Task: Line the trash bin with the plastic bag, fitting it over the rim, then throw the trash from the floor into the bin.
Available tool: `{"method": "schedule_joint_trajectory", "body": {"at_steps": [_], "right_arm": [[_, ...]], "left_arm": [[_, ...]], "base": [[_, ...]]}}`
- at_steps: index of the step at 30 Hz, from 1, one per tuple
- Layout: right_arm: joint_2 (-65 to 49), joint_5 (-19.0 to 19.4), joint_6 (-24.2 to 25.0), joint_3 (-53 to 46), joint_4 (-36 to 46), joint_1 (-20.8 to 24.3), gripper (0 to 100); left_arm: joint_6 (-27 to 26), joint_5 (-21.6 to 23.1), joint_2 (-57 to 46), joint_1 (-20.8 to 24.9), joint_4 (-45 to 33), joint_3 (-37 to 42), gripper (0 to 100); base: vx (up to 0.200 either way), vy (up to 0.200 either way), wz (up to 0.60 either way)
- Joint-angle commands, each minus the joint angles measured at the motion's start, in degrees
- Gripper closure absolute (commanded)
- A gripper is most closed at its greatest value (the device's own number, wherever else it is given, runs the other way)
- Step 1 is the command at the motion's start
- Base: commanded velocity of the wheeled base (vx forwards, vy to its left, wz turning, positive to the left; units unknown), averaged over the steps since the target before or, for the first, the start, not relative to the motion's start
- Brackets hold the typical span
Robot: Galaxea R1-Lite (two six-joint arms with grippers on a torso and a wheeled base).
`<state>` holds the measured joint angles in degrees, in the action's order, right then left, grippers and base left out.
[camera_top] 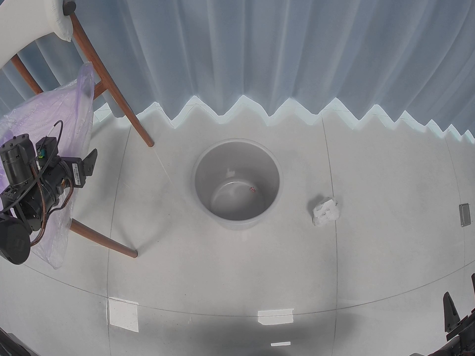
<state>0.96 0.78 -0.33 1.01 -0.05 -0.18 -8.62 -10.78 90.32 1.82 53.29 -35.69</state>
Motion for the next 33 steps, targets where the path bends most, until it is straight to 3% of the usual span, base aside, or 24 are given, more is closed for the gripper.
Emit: {"method": "schedule_joint_trajectory", "body": {"at_steps": [1,11,12,26,33], "right_arm": [[-0.96,0.01,-0.02,-1.01,-0.04,0.01,0],[-0.96,0.01,-0.02,-1.01,-0.04,0.01,0],[-0.96,0.01,-0.02,-1.01,-0.04,0.01,0],[-0.96,0.01,-0.02,-1.01,-0.04,0.01,0],[-0.96,0.01,-0.02,-1.01,-0.04,0.01,0]], "left_arm": [[0.01,-0.03,1.61,0.21,0.15,-0.25,0],[0.53,-0.12,3.02,0.12,0.94,-1.48,0],[0.53,-0.12,3.02,0.12,0.94,-1.57,100],[0.36,0.14,-0.85,-1.2,0.86,-1.31,100],[2.03,4.8,-8.49,4.78,0.15,-0.96,100]], "base": [[0.0,0.0,0.0],[0.0,0.0,0.0],[0.0,0.0,0.0],[0.0,0.0,0.0],[0.0,0.0,0.0]]}}
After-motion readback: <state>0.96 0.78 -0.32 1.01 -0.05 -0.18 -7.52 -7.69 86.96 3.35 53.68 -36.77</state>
